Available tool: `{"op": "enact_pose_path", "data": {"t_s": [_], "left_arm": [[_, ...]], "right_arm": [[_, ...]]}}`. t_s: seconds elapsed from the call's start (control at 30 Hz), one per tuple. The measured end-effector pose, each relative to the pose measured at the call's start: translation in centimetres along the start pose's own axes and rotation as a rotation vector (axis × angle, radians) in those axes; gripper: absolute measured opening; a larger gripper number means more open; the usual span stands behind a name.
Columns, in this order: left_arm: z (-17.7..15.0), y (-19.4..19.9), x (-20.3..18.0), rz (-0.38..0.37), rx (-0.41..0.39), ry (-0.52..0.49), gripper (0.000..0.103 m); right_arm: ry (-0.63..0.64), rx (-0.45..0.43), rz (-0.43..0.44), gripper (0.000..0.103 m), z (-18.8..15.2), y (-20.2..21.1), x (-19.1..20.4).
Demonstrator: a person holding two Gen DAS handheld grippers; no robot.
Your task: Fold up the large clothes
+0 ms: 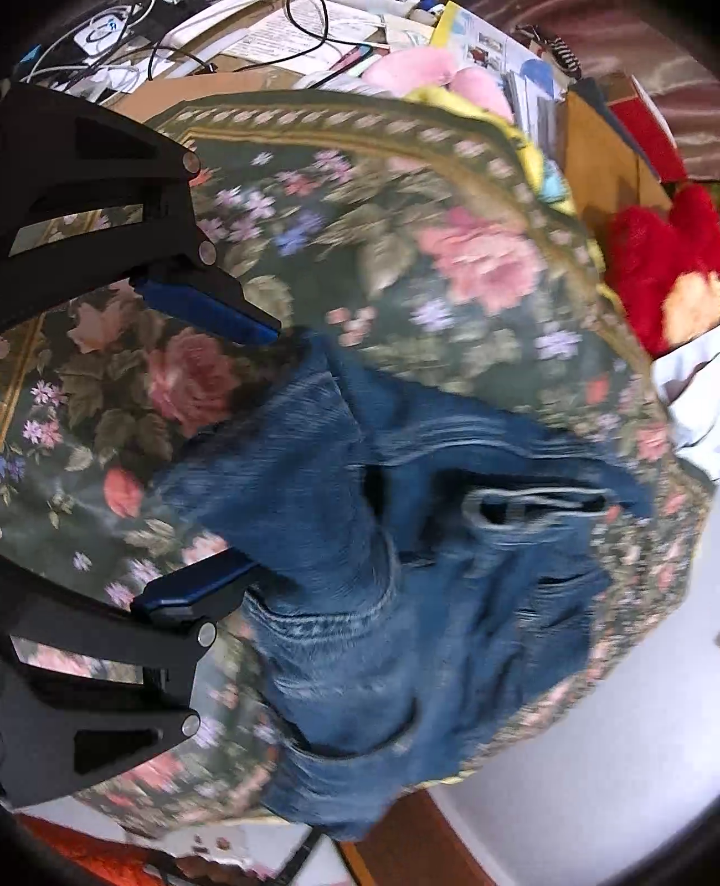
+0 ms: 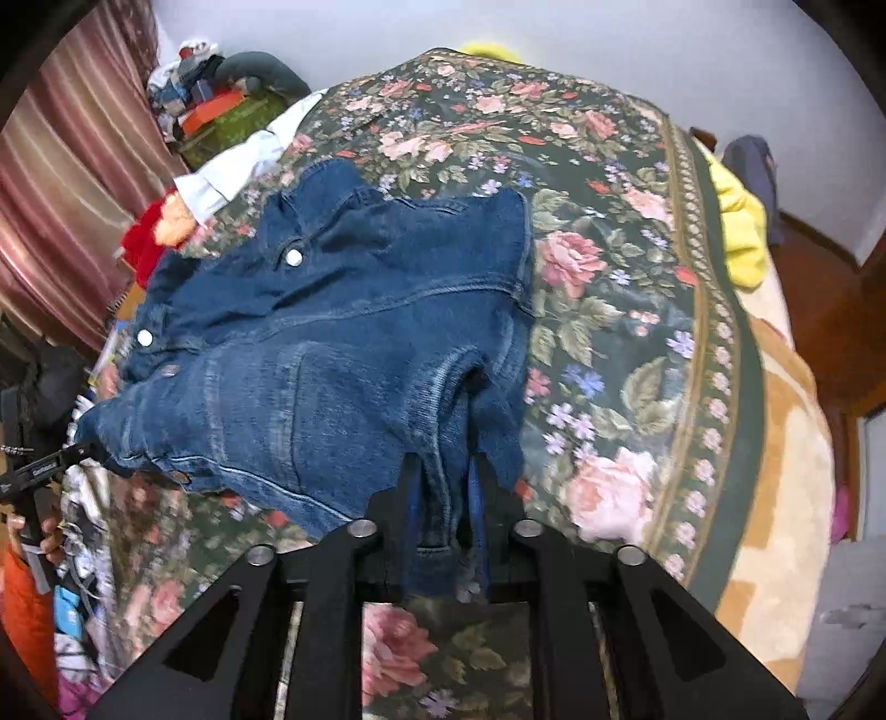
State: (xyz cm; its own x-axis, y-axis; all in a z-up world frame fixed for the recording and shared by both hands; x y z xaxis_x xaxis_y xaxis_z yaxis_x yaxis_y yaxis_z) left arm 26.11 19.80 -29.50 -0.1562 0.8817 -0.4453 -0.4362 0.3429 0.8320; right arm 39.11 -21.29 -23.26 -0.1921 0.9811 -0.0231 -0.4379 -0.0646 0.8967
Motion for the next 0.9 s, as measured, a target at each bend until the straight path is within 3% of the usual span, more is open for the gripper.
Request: {"op": "enact_pose_path", "data": {"t_s": [0.03, 0.1, 0.13, 0.2, 0.33, 0.43, 0.53, 0.73, 0.9], "left_arm": [[-0.4, -0.4, -0.1, -0.002, 0.007, 0.0, 0.074], [-1.2, -1.5, -0.3, -0.008, 0.029, 0.004, 0.074], [-1.6, -2.0, -0.5, -0.009, 0.037, 0.001, 0.074], [-2.2, -2.7, -0.8, -0.008, 0.05, -0.007, 0.074], [-3.5, -3.1, -1.9, -0.018, 0.035, -0.04, 0.074], [-3.9, -3.5, -2.2, 0.006, 0.035, -0.076, 0.074], [-3.7, -4.2, -2.4, 0.049, 0.019, -0.118, 0.072], [-2.3, -5.2, -3.8, 0.114, 0.016, -0.187, 0.027], [-0.7, -2.5, -5.2, 0.03, -0.023, -0.183, 0.019]], "right_arm": [[0.005, -0.006, -0.03, 0.052, -0.2, 0.1, -0.2], [0.033, -0.073, -0.158, 0.079, -0.6, 0.8, -0.8], [0.048, -0.101, -0.172, 0.08, -0.9, 1.1, -0.9], [0.049, -0.088, -0.168, 0.08, -1.5, 1.3, -1.2], [-0.015, -0.064, -0.08, 0.08, -2.8, 2.0, -2.2], [-0.126, -0.037, 0.096, 0.08, -3.8, 2.2, -2.2], [-0.168, 0.007, 0.2, 0.078, -4.2, 1.4, -0.9], [-0.154, 0.077, 0.199, 0.055, -3.7, -1.5, 2.2], [-0.073, 0.058, 0.175, 0.03, -3.3, -1.0, 3.6]]}}
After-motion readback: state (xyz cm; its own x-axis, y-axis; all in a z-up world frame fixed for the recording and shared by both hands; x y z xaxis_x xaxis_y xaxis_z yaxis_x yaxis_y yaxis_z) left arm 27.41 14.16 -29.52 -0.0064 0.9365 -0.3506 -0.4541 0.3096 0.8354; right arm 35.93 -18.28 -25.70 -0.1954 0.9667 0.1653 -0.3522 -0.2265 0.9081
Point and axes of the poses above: each gripper's, at about its wrist camera, not at the fingertips, and y roughly against the way its jaws point, x to its left, z to its top, the point moved 5 cm from there along -y, roughly the way its jaws point, and after that the axes turned 11 degrees about -z, right-handed, at the moved point
